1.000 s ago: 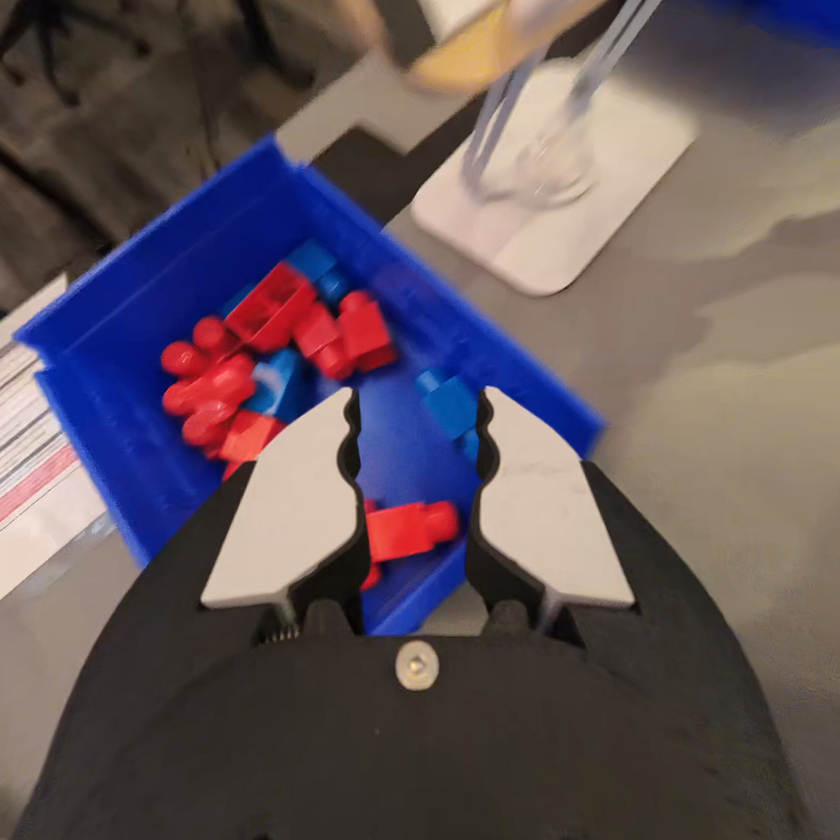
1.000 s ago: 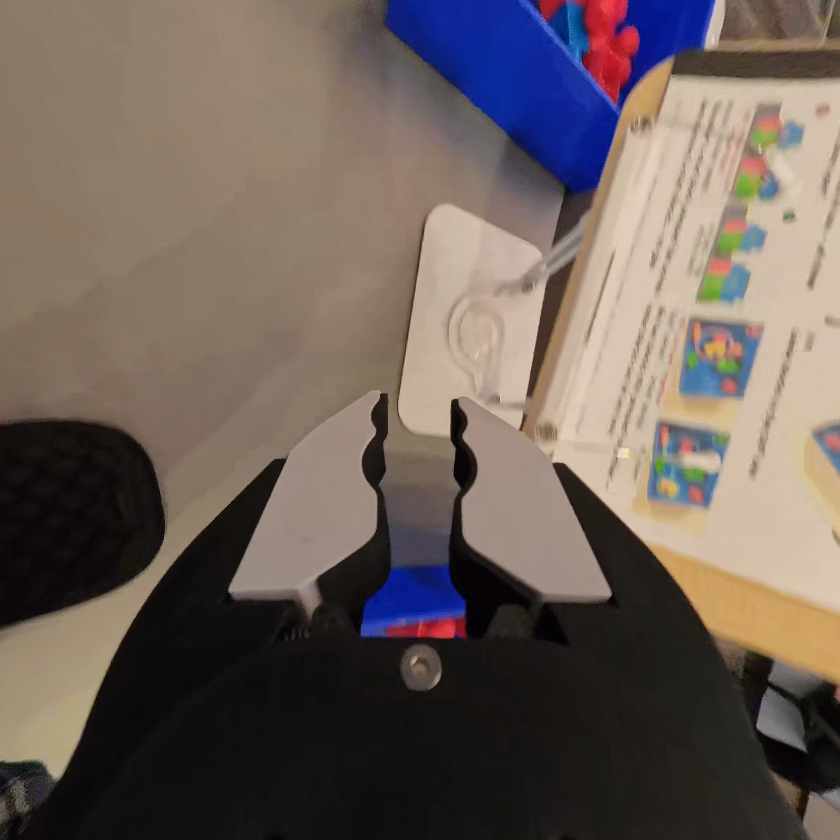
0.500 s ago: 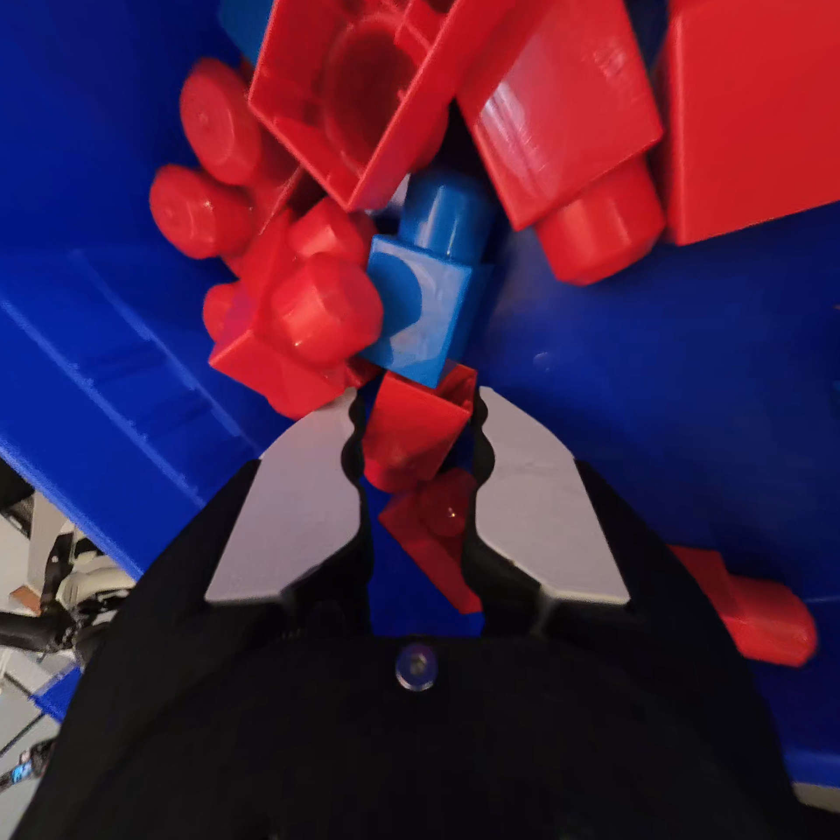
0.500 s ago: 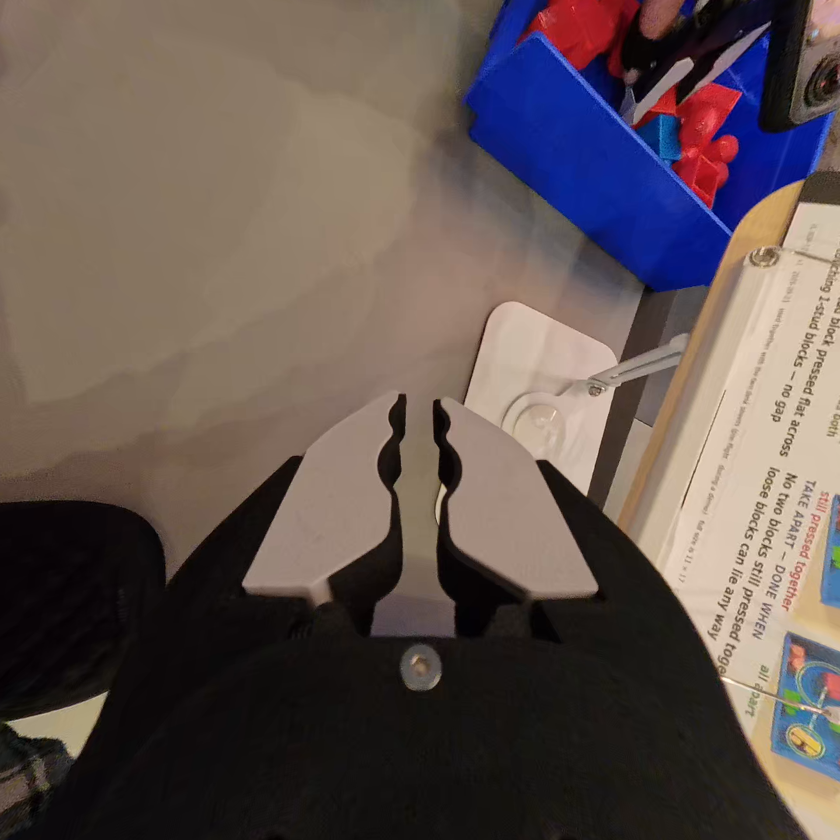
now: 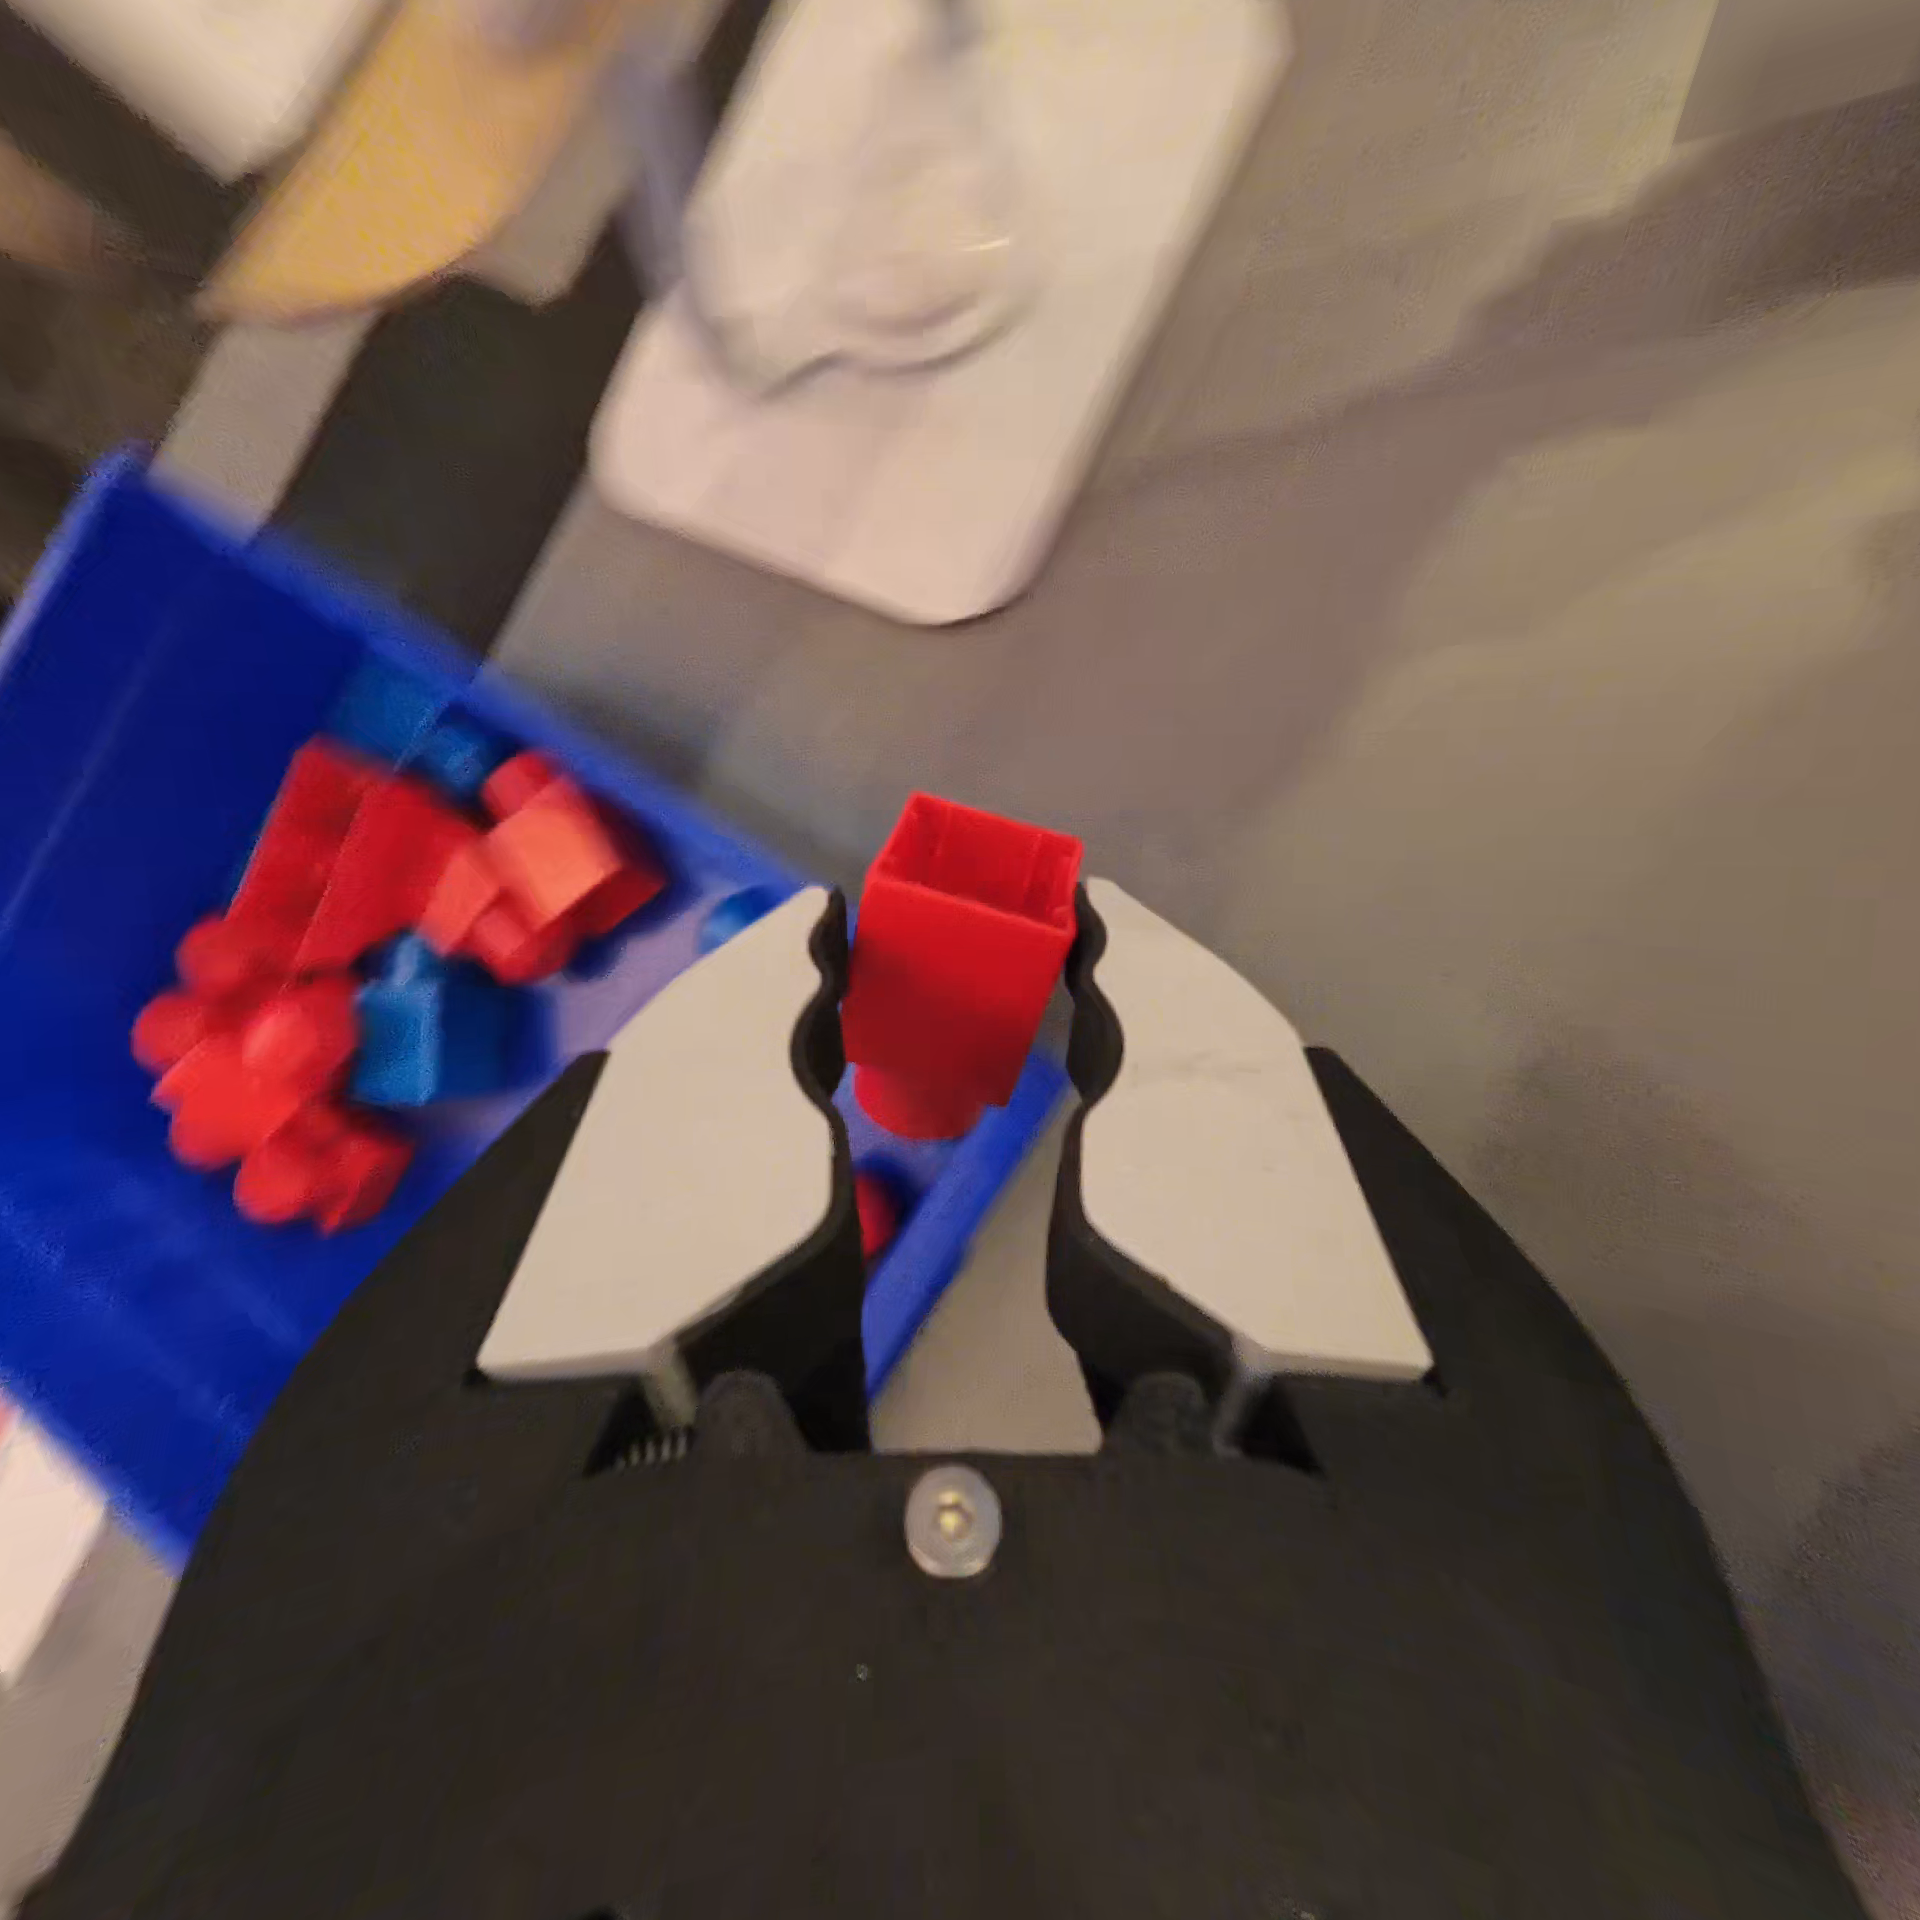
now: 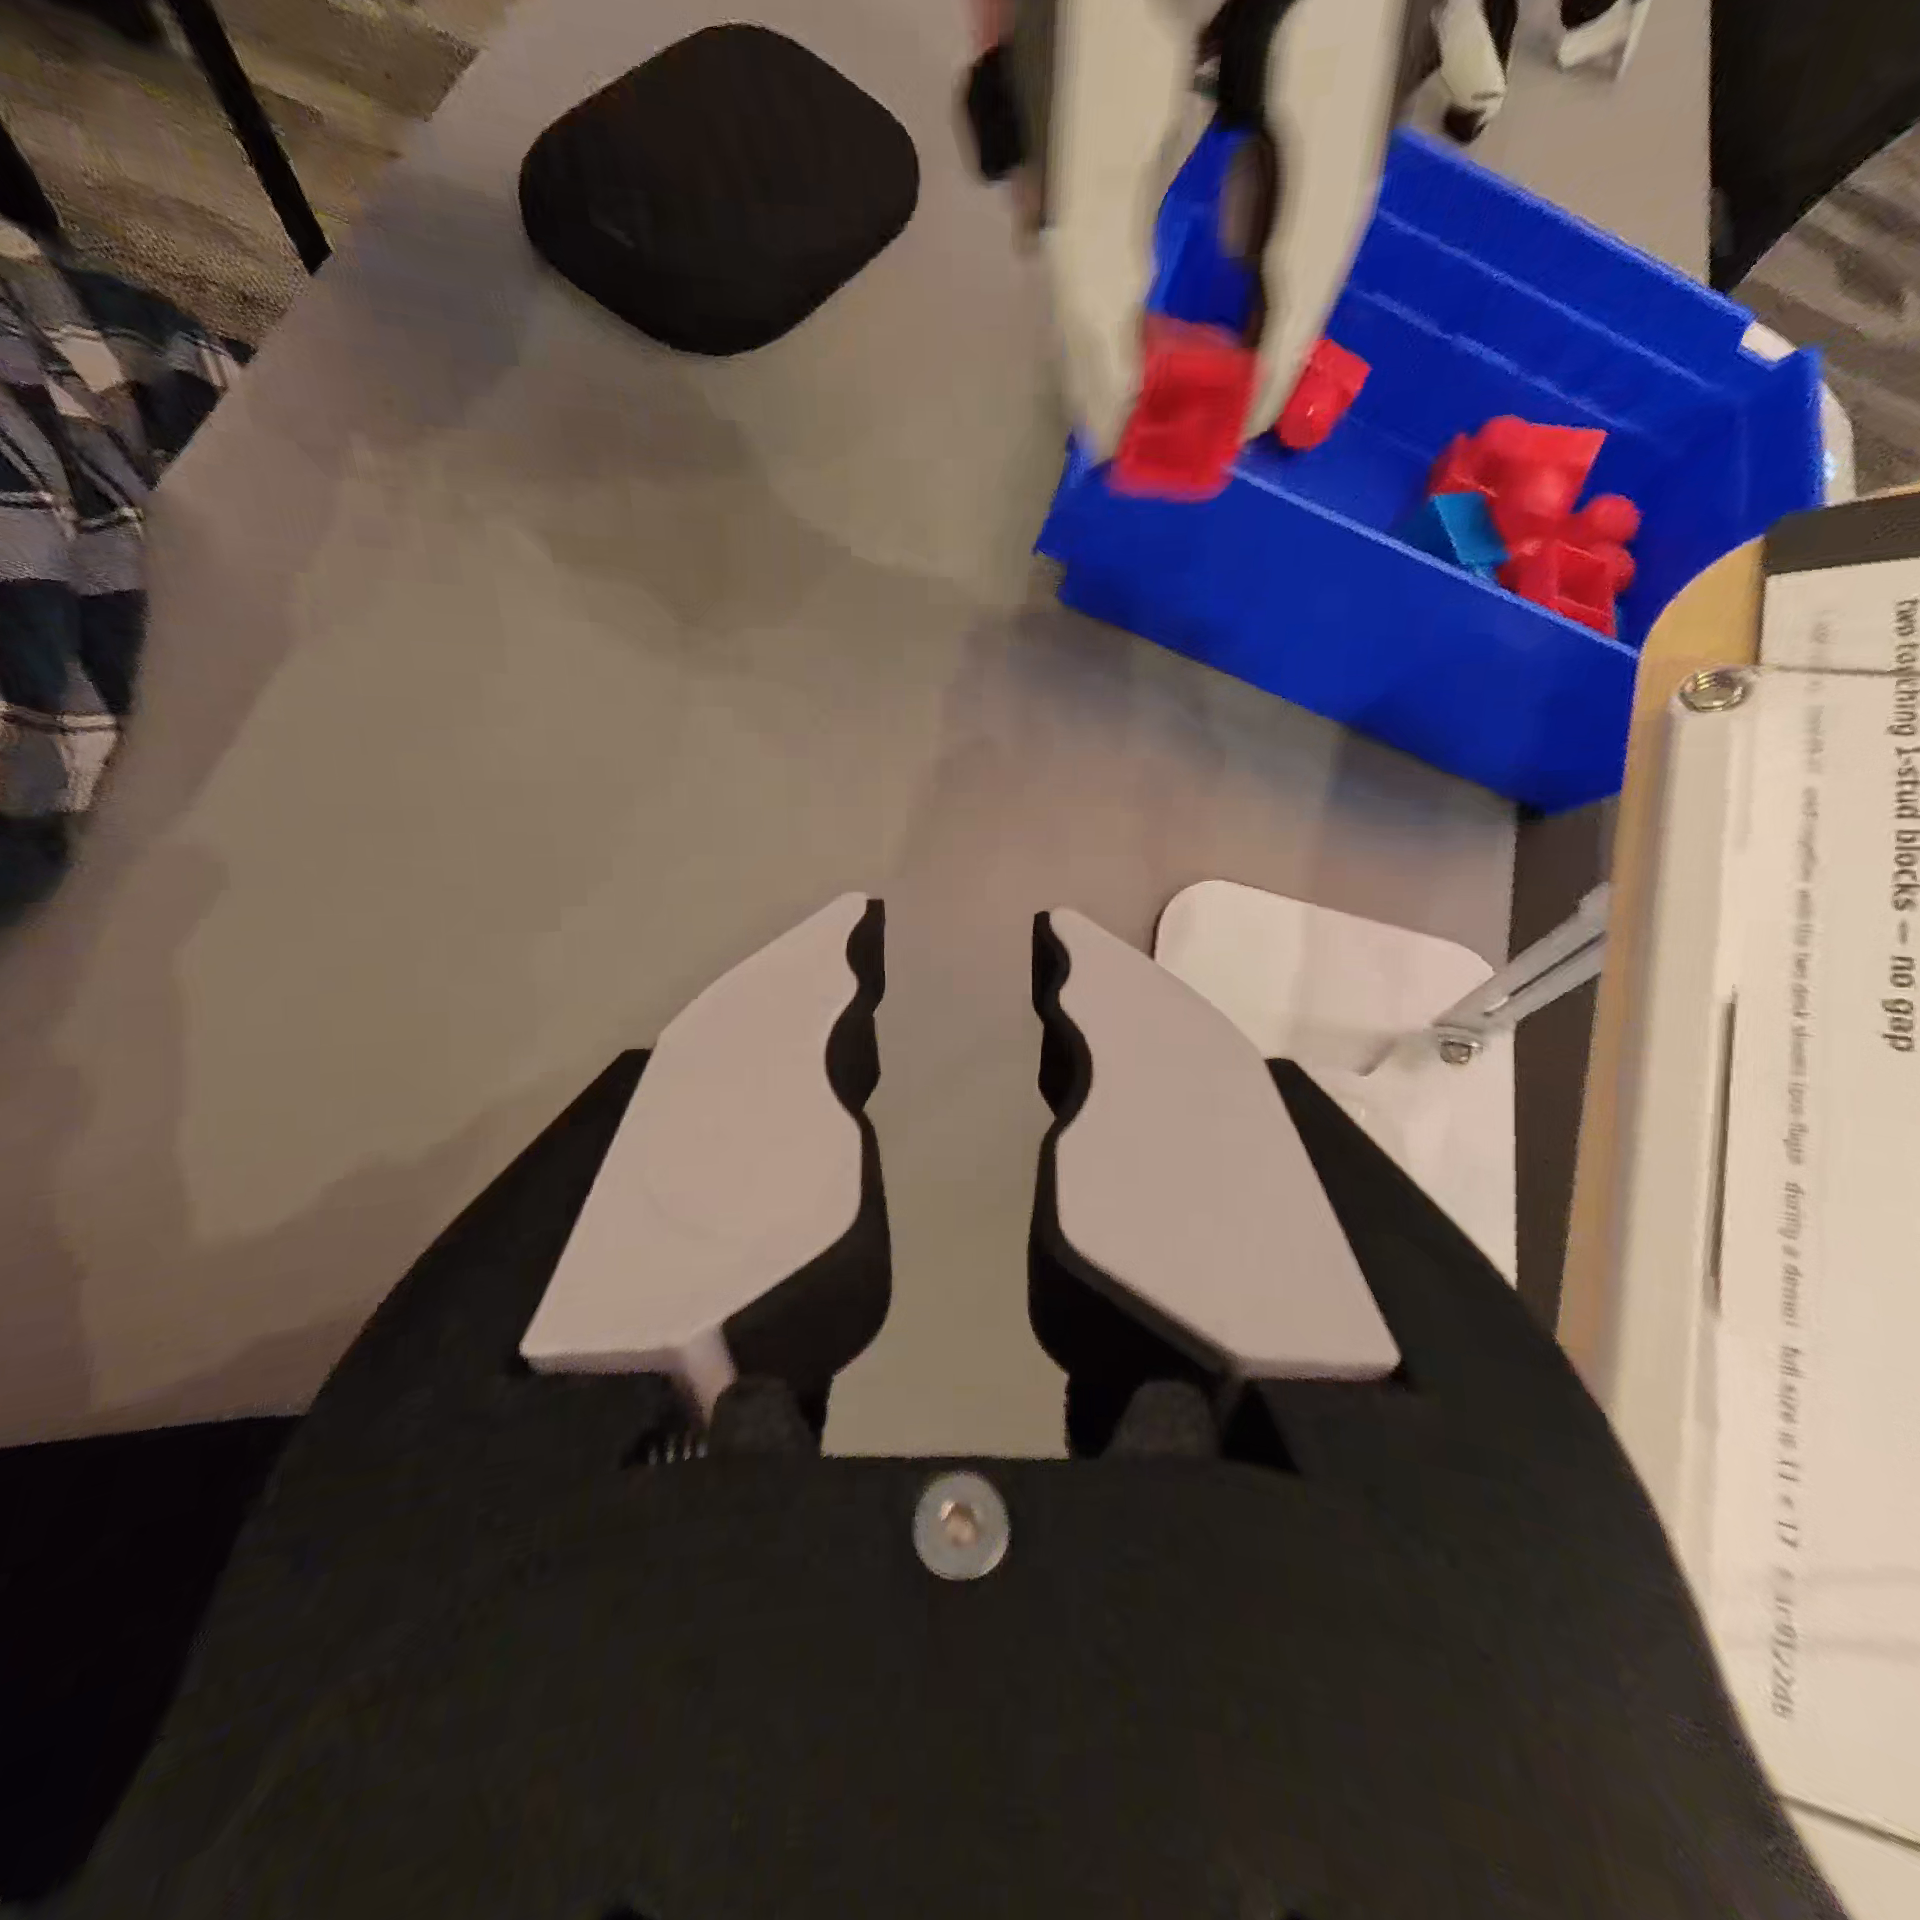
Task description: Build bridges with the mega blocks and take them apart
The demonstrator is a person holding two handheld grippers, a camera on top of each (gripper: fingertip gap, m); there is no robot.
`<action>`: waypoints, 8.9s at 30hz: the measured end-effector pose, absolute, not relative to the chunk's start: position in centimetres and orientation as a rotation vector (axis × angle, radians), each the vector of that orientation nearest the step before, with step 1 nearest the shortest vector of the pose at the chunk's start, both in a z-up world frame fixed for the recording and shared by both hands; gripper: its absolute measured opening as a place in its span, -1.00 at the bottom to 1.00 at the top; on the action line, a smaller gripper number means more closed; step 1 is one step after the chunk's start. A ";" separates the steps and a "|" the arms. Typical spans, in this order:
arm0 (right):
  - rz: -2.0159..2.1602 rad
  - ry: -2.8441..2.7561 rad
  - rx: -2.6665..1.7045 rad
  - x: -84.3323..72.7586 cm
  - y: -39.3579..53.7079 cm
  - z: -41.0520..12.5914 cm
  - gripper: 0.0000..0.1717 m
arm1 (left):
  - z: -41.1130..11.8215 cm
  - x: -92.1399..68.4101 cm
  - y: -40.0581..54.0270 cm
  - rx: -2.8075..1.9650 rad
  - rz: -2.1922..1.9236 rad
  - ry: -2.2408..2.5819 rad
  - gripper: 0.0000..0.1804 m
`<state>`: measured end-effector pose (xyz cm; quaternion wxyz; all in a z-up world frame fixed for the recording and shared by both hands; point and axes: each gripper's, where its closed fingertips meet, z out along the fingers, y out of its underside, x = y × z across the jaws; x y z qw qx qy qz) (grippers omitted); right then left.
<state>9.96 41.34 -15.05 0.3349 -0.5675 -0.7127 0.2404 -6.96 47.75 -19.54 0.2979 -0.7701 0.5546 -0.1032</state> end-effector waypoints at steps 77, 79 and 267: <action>0.719 -1.962 -1.574 10.6 41.9 -20.8 -0.81 | -21.8 -12.9 49.5 -2.006 -0.034 1.996 -0.61; 0.723 -1.969 -1.571 10.5 41.7 -20.8 -0.81 | -21.0 -9.8 45.7 -2.009 -0.115 1.983 -0.61; 1.080 -2.327 -1.885 7.2 32.3 -26.3 -0.44 | -29.5 -1.1 35.8 -2.138 -0.337 1.639 0.12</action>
